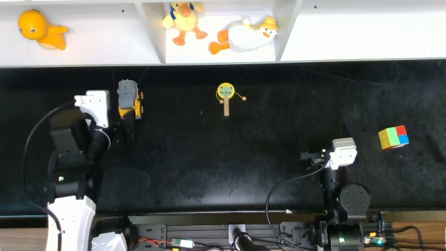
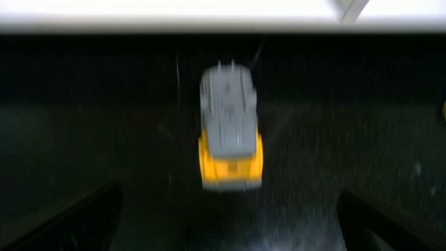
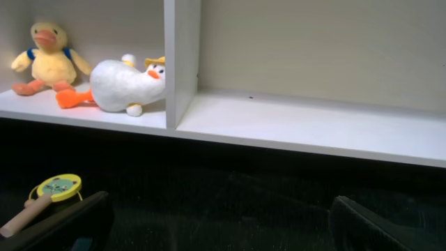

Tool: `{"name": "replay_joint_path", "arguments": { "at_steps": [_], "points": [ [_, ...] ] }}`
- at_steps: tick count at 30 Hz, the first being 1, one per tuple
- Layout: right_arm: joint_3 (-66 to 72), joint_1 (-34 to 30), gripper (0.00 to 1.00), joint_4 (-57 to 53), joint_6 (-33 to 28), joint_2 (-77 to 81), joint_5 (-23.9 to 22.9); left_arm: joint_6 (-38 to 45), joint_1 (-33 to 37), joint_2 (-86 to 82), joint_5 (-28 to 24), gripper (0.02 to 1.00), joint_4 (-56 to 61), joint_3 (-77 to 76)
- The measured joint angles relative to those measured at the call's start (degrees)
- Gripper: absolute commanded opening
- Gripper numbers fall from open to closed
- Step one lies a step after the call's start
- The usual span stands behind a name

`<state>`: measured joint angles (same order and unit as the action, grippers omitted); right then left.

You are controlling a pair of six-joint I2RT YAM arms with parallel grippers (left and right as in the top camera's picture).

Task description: Store Toys

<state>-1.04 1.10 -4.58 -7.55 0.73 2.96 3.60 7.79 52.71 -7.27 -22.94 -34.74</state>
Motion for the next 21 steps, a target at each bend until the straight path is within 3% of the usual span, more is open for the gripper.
{"name": "replay_joint_path", "arguments": {
  "at_steps": [21],
  "points": [
    [0.00, 0.00, 0.993, 0.00, 0.02, 0.00, 0.02, -0.72, -2.47, 15.17, -2.58, 0.998, 10.23, 0.44]
  ]
}}
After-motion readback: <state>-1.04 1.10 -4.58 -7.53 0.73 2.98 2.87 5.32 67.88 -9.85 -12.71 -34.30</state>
